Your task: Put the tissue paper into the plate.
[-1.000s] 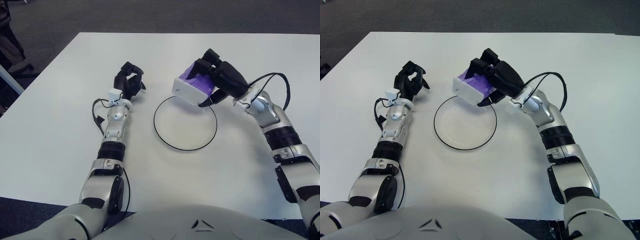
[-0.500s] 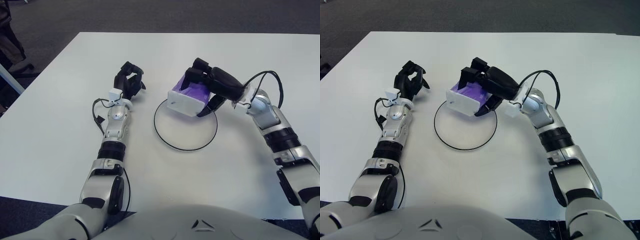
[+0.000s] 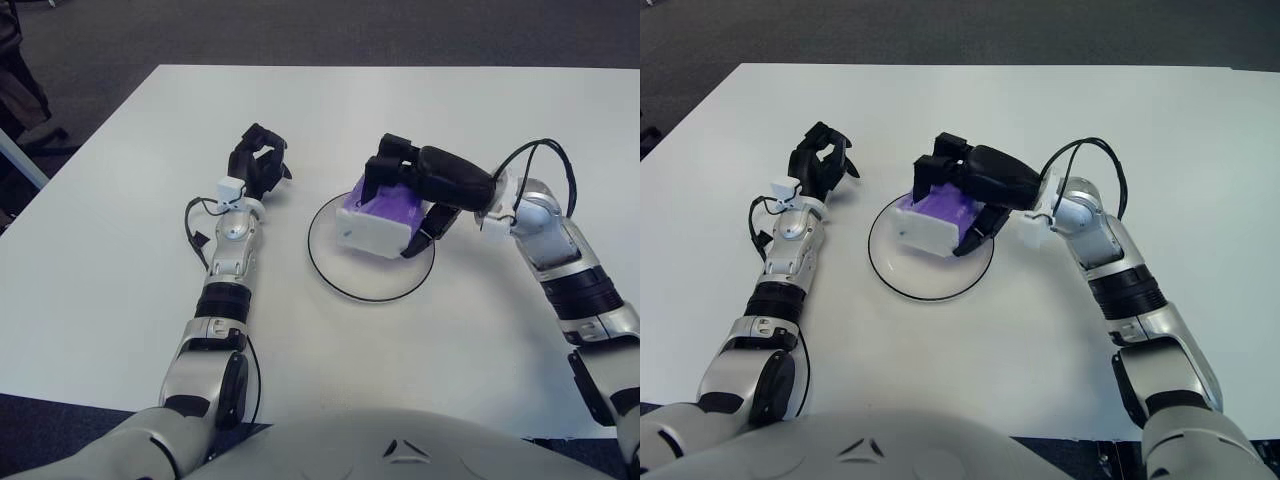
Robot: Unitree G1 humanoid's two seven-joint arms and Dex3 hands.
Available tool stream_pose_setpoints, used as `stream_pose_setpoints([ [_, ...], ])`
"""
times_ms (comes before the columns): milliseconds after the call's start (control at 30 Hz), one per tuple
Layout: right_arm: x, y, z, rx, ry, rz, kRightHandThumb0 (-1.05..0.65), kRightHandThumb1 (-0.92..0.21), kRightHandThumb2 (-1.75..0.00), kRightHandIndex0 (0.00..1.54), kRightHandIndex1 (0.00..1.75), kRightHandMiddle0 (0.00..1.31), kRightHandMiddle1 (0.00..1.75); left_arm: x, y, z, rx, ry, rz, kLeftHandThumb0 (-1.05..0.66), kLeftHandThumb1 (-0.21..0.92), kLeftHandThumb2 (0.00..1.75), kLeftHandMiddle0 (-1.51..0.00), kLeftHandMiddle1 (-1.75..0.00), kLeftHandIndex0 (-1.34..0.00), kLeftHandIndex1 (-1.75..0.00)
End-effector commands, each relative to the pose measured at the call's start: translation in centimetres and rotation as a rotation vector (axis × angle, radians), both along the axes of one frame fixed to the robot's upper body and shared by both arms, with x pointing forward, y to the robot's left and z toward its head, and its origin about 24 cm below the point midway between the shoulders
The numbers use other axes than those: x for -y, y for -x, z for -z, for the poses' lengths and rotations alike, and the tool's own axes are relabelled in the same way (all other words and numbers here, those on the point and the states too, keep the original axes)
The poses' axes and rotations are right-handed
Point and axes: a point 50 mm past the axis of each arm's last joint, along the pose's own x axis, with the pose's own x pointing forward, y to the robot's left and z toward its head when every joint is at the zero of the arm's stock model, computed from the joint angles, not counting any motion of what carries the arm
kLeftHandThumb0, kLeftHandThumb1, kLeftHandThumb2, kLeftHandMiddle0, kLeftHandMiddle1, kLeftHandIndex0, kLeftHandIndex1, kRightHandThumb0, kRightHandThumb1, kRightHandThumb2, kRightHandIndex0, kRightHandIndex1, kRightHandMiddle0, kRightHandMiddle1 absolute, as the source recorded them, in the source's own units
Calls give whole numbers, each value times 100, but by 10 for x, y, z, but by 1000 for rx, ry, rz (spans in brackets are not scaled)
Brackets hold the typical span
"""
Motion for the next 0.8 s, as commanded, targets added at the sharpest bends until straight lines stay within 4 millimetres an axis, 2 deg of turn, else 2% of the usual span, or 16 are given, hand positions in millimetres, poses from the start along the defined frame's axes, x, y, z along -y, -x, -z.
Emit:
stream_pose_setpoints([
  [0, 2, -1, -9, 121, 6, -21, 0, -58, -87, 53, 142, 38, 170, 5, 18, 40, -144, 37, -3, -29, 92, 36, -95, -175, -69, -175],
  [300, 1, 0, -11, 318, 132, -15, 0, -65, -72, 56, 133, 39, 163, 5, 18, 40, -143, 33, -3, -29, 92, 36, -95, -175, -70, -175],
  [367, 0, 1, -11, 332, 148, -11, 0, -69, -64, 56, 131, 38, 161, 5, 18, 40, -143, 33, -3, -29, 92, 36, -95, -175, -70, -175],
  [533, -1, 1, -12, 344, 164, -2, 0, -88, -33, 55, 133, 34, 148, 5, 18, 40, -144, 33, -3, -29, 92, 36, -94, -175, -70, -175],
  [700, 0, 1, -12, 366, 163, 2, 0, -91, -30, 53, 138, 29, 147, 6, 18, 40, -145, 34, -3, -29, 92, 36, -94, -175, -70, -175],
  [767, 1, 1, -11, 371, 168, 5, 0, -92, -33, 50, 137, 24, 154, 6, 18, 40, -145, 34, -3, -29, 92, 36, -94, -175, -70, -175],
])
